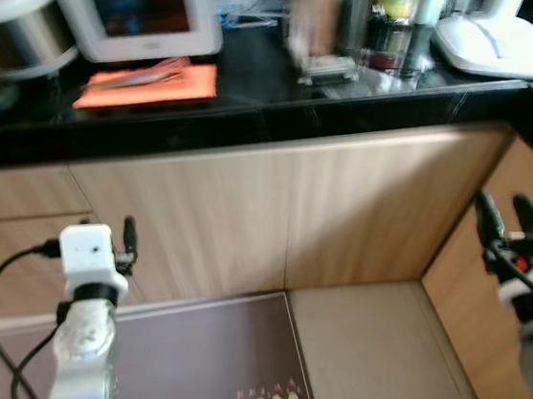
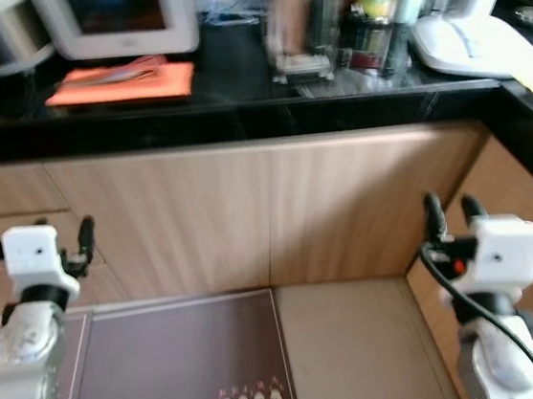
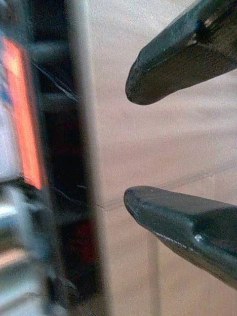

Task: Kitchen organization

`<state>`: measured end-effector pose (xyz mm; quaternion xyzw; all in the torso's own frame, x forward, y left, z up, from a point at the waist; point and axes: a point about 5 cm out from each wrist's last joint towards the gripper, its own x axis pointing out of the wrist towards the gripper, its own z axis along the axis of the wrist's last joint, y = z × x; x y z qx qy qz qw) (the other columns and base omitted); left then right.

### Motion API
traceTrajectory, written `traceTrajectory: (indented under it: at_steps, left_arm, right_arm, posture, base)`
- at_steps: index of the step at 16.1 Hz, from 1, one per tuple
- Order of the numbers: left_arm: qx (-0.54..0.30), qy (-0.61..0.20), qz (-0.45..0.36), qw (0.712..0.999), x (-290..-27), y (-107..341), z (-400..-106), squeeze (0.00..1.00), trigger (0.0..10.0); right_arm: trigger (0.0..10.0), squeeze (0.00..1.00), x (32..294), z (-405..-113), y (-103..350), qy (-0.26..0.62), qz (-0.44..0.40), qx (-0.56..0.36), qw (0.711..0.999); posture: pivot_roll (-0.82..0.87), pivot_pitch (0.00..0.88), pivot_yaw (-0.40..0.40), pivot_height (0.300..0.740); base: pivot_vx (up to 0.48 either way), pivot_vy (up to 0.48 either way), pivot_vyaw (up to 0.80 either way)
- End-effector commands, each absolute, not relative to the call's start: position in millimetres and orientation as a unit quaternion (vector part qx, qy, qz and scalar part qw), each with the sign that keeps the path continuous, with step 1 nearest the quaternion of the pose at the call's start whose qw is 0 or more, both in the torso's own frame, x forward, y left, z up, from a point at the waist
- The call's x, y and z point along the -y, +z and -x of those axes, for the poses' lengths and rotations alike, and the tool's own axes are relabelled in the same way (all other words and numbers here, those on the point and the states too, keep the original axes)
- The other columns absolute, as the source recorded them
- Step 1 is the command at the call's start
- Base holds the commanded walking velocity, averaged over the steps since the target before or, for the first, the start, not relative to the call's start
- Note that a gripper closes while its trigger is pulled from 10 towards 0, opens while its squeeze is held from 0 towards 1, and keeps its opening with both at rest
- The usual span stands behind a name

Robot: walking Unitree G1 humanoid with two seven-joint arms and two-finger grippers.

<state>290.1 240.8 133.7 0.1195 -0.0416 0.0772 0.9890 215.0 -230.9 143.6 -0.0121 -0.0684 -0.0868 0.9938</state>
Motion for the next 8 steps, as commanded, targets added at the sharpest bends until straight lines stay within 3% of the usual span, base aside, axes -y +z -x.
traceTrajectory:
  at_steps: [1,5,8]
  left_arm:
    - [0.022,0.064,-0.113,0.991,-239,122,-291,0.00,10.0]
    - [-0.087,0.043,-0.138,0.986,-245,65,-291,0.00,10.0]
    - [-0.175,0.022,-0.143,0.974,-241,27,-284,0.00,10.0]
  right_arm:
    - [10.0,0.00,243,-210,129,-0.112,0.004,0.039,0.993]
    - [10.0,0.00,276,-177,49,-0.209,-0.013,-0.114,0.971]
    - [10.0,0.00,279,-160,-5,-0.220,-0.018,-0.230,0.948]
  posture:
    - [0.04,0.055,-0.038,0.740]
    - [0.04,0.046,-0.046,0.740]
    - [0.04,0.040,-0.049,0.740]
  base:
    - [0.000,0.330,0.00]
    - [0.000,0.367,0.00]
    - [0.000,0.364,0.00]
